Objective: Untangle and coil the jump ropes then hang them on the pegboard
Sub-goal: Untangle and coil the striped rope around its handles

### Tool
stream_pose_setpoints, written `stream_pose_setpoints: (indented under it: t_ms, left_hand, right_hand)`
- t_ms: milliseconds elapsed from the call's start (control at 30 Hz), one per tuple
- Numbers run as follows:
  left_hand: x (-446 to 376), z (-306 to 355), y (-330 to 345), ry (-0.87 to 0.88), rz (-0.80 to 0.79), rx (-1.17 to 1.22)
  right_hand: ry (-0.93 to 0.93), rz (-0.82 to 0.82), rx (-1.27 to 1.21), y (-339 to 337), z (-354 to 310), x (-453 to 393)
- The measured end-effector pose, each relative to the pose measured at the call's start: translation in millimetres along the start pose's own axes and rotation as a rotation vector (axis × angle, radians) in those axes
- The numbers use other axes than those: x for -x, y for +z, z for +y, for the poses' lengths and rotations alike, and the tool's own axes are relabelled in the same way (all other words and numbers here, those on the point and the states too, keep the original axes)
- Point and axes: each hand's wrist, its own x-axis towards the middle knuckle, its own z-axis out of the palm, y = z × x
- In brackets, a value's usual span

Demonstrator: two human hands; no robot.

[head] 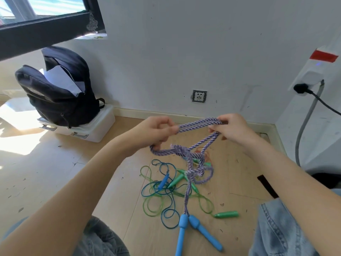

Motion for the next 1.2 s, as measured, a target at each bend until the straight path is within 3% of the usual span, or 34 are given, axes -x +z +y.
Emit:
stream_pose_setpoints:
  t_ms: [67,100,233,300,367,433,500,533,600,667,733,833,933,1000,1067,1200]
  left_hand:
    - [-4,-10,3,-0.036,0.08,-0.558]
    - [-6,-14,6,-0.051,0.097,-0.696]
    - [-9,-24,-1,-0.036,0.234,-0.728]
    - [-8,-25,-11,0.007,0.362,-0.749]
    - [-5,-24,-14,-0.041,0.449,-0.87]
    - [-3,-22,-12,-0.056,0.54,-0.981]
    - [-2,-19,-8,-0.013,0.603,-1.016]
    - [-2,-18,-8,0.011,0.629,-1.006]
    - [-4,-16,-10,0.04,0.668,-0.922]
    - [-7,-16,-12,0.052,0.633,-0.743]
    - [-10,-19,-11,0.068,0.606,-0.653]
    - [-7,-24,-13,0.021,0.553,-0.665]
    - [-1,-26,-13,-0.063,0.405,-0.613]
    - [0,-19,-9,-0.021,0.367,-0.609]
    - [0,-9,-1,0.06,0.334,-0.537]
    - [3,10,21,0.201,0.107,-0.379]
  right_hand:
    - [0.159,-0.141,-0.314,1,-4,4]
    - [0.204,-0.215,-0.416,0,-7,6]
    - [0.259,-0.454,-0.769,-18,-14,8]
    - [0.246,-0.585,-0.698,-27,-15,10]
    - [0.217,-0.624,-0.442,-26,-11,12]
    - [0.115,-0.495,0.013,-17,-8,12]
    - [-0.052,-0.174,0.449,-12,-5,8]
    - [-0.136,0.007,0.484,-11,-5,5]
    - [-0.165,0.117,0.143,-16,-8,2]
    - [-0.028,-0.075,-0.323,-18,-15,7]
    - [0.058,-0.311,-0.482,-17,-17,12]
    - [0.052,-0.426,-0.296,-15,-14,13]
    - [-0.073,-0.263,0.359,-17,-9,11]
    - [-0.141,-0.224,0.675,-12,-4,13]
    - [-0.183,-0.282,0.709,-4,-3,17]
    - [-0.306,-0.545,0.321,14,-13,27]
